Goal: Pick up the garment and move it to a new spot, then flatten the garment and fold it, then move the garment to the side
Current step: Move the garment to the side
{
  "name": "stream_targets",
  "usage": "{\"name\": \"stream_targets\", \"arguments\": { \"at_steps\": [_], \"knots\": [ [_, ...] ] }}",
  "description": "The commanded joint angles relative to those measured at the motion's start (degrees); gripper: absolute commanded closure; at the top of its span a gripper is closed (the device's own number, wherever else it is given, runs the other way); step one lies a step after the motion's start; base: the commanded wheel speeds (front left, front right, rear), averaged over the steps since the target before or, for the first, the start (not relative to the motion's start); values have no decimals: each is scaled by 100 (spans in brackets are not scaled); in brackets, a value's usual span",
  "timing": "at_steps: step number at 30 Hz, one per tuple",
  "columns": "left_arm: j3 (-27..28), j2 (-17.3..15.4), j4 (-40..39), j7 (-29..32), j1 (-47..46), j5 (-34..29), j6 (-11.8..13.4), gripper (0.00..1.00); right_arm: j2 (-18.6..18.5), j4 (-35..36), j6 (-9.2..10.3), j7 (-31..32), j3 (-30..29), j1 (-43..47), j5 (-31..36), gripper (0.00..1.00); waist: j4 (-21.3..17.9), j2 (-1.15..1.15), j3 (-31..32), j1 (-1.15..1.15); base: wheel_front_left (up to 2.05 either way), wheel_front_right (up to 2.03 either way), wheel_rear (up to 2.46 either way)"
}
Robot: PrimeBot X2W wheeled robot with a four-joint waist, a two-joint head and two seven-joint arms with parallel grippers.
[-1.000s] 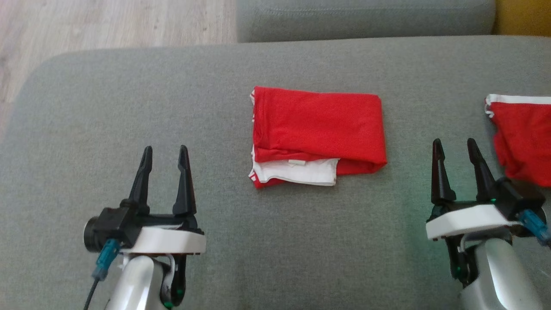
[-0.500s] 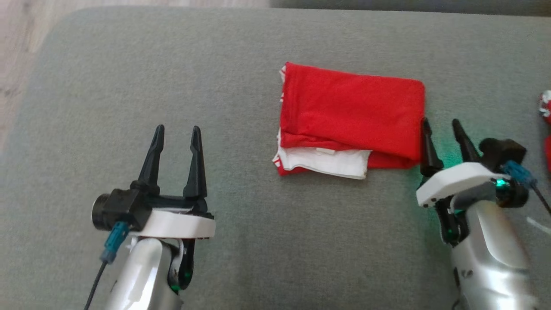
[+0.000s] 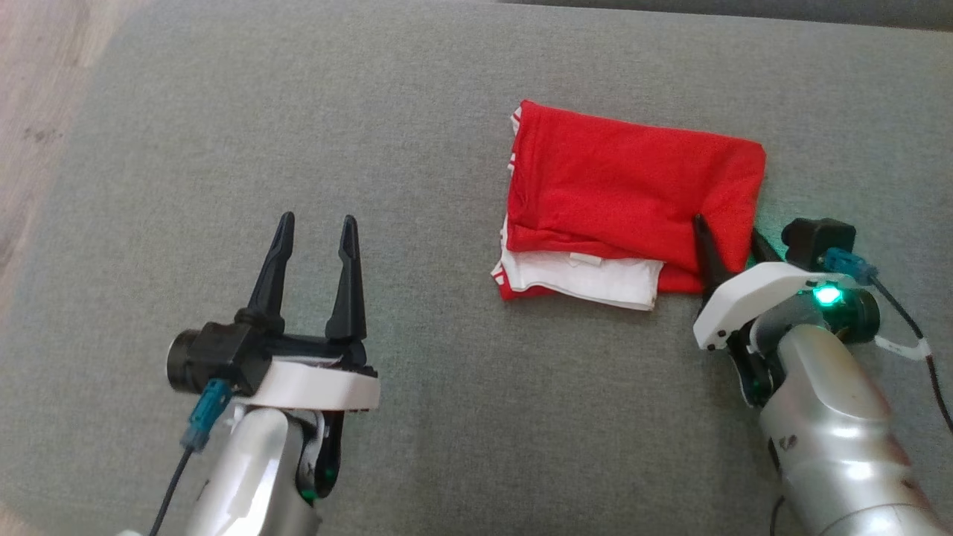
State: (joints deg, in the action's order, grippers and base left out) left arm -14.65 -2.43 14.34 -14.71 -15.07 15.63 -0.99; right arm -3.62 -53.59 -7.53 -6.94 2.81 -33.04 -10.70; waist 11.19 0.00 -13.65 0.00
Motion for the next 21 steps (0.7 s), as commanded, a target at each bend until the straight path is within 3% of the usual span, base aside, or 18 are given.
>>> {"name": "stream_targets", "arguments": {
  "at_steps": [1,13,21],
  "knots": [
    [157,-44,-180,-29,-207,1,33,0,74,-7,4,-114,166,-104,76,100,-31,0,17,0,0,0,0],
    [192,-44,-153,-29,-182,-28,27,0,-11,84,4,-695,-45,-314,1060,100,-312,0,279,0,0,0,0],
    [97,-44,-139,-29,-117,12,-7,0,-412,625,4,-675,92,-89,1397,100,-584,0,539,0,0,0,0]
  ]
}}
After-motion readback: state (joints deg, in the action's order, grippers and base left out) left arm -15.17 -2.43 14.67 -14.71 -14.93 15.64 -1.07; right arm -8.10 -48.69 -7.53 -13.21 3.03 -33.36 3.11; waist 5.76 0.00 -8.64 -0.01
